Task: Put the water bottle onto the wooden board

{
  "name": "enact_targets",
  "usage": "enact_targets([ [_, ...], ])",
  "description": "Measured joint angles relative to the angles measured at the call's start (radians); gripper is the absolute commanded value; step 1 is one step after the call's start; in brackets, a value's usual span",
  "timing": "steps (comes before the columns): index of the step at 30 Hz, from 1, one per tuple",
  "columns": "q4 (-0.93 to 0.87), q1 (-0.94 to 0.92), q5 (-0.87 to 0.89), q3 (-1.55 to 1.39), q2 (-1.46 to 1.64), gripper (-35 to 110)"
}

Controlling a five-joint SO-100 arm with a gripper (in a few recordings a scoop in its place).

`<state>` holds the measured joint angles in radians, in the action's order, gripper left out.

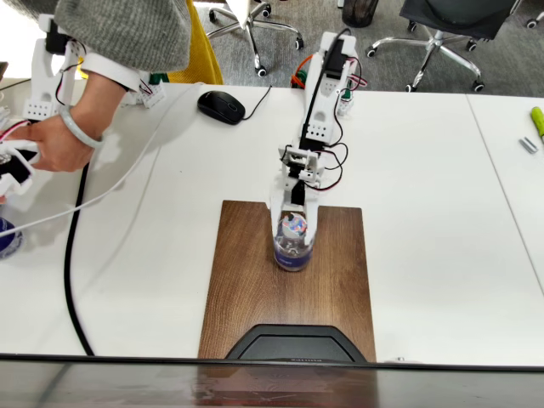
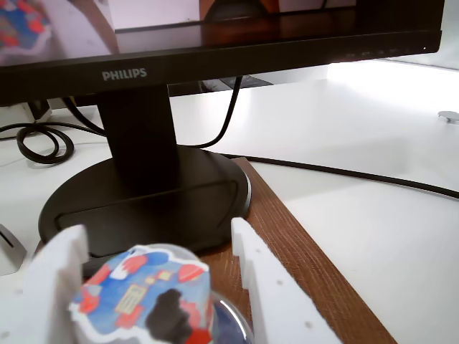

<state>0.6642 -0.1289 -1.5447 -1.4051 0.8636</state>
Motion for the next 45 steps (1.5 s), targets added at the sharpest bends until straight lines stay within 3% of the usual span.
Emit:
enact_targets([
  [3,0.0,-0.009,0.0,0.0,0.0,70],
  [28,-0.015,-0.037,-0.158,-0.253,0.287,82],
  [45,-0.643,-0.046,-0.014,-0.499,1.221,82],
])
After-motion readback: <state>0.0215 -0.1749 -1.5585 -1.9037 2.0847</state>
